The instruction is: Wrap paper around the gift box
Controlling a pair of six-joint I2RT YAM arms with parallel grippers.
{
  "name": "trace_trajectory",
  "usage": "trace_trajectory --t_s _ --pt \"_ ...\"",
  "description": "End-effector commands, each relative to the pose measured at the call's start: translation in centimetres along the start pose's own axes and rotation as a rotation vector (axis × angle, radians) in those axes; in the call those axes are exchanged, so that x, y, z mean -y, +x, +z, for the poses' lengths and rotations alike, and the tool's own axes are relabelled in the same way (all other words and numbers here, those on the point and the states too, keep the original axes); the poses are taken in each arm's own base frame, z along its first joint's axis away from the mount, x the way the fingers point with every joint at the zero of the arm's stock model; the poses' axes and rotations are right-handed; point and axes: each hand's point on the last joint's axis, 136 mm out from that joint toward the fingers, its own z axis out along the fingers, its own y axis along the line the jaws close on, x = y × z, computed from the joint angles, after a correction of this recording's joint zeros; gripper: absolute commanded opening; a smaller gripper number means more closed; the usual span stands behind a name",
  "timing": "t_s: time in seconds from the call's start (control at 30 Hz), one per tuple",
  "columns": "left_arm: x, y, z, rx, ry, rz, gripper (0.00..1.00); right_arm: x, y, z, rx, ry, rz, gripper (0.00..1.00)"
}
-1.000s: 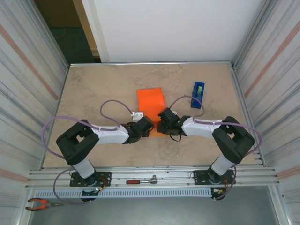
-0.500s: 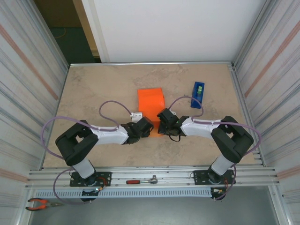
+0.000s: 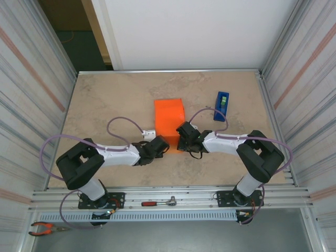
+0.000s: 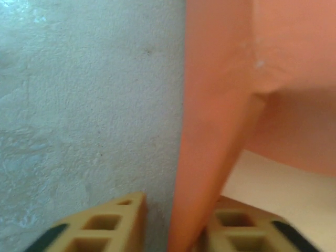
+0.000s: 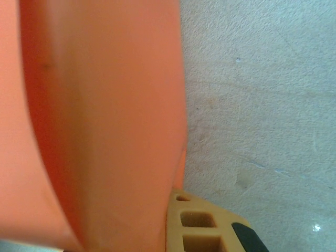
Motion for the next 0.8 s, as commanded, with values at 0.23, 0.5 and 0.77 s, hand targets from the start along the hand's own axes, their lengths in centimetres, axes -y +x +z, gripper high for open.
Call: trace_trajectory --t_s 0.23,0.5,0.77 --pt "1.0 0.3 0.0 0.014 -0.021 0.033 0.0 0.5 0.1 -0.8 0.002 0.03 -0.052 0.0" --pt "1.2 0.6 -0.5 0.018 -0.029 0.042 0.0 1.3 0.4 -1.2 -0.006 0.041 -0.058 0.0" --pt "1.6 0.4 -0.9 0.022 0.001 0.045 0.03 2.5 0.4 -1.3 -0.009 0.056 -0.044 0.0"
